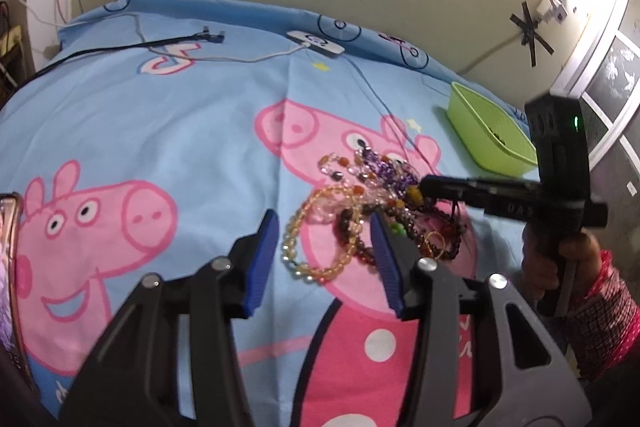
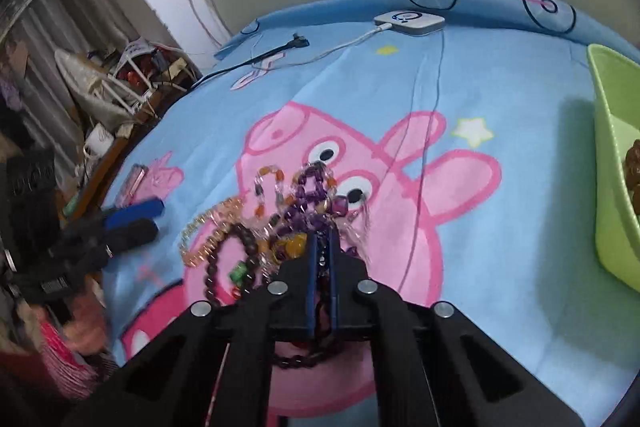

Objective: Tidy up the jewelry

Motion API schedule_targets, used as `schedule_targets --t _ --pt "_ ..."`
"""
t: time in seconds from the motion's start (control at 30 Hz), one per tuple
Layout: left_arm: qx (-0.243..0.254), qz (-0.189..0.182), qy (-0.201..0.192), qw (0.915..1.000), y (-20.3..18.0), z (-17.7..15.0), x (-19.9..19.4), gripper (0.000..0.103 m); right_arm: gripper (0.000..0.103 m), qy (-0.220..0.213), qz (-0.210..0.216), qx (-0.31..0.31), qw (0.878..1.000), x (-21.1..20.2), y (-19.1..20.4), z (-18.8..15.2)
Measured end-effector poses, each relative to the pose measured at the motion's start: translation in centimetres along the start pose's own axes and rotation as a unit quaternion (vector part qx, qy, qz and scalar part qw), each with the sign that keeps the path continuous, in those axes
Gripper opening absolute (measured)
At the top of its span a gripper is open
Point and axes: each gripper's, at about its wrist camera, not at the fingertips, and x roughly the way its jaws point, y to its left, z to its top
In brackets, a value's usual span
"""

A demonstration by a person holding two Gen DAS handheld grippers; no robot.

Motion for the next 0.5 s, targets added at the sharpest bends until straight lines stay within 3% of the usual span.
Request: schedule_targets --t 0.13,0.2,0.5 --pt "0.022 -0.006 -0.007 0.9997 -0.7 0.6 0.1 0.046 0.000 -0.046 0.013 -0.006 0.999 -4.0 1.3 1.6" --pt "0.033 -0.009 -0.014 0.9993 -1.4 1.1 0.0 0.058 0.000 -0.067 0.018 -0.012 0.997 -6.0 2.0 2.4" --pt "0.103 -0.038 -0.049 0.9927 -6.0 3.1 -0.6 0.063 0.000 -0.148 0.027 -0.046 0.988 -13.0 5.4 5.2"
